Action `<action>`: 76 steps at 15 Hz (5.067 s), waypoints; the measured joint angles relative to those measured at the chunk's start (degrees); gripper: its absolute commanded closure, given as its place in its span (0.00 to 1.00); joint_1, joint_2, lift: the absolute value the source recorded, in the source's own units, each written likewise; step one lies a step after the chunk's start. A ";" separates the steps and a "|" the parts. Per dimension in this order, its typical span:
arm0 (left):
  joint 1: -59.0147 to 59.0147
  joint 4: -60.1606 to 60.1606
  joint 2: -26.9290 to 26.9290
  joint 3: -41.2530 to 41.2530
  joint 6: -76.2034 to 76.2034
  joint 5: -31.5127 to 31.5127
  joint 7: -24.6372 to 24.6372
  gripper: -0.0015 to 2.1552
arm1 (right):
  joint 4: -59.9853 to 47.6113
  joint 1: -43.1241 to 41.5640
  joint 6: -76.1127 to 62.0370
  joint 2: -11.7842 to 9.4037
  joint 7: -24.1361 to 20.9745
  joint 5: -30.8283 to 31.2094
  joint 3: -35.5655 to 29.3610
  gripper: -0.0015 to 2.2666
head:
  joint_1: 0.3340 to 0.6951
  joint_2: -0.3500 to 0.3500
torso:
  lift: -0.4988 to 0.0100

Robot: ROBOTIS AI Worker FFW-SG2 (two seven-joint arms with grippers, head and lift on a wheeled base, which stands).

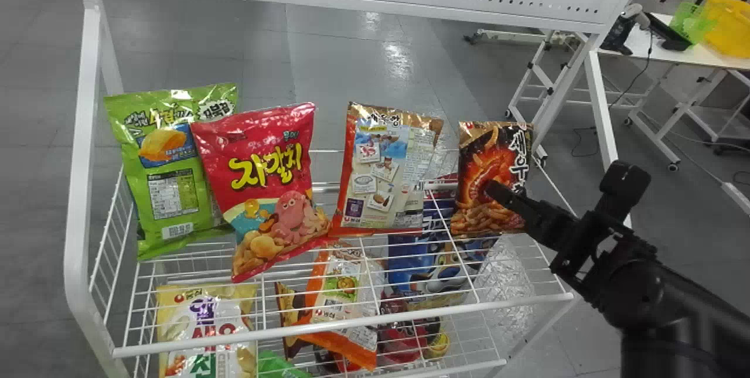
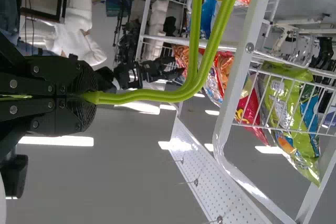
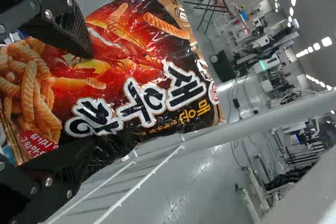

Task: Hold basket handle with left hand then pick spicy shrimp crackers with right hand and place into basket

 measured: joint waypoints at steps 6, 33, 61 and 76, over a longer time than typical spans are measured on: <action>0.17 -0.14 0.05 0.05 0.00 0.11 0.00 1.00 | -0.90 0.82 2.36 0.07 -0.01 -1.41 -0.18 0.99 | 1.00 0.12 | 0.96; 0.27 0.00 0.02 0.49 0.00 0.58 0.00 1.00 | -44.02 26.85 30.49 3.32 2.54 -32.98 -12.07 0.99 | 1.00 0.33 | 0.96; -0.53 -1.23 0.04 0.75 1.41 1.71 0.00 1.00 | -33.55 30.95 43.01 3.32 7.69 -28.21 25.24 0.99 | 1.00 1.00 | 0.96; -0.53 -1.32 0.04 1.01 1.76 2.43 0.00 1.00 | -17.97 26.49 43.01 3.32 12.27 -25.84 34.99 0.03 | 1.00 1.00 | 0.96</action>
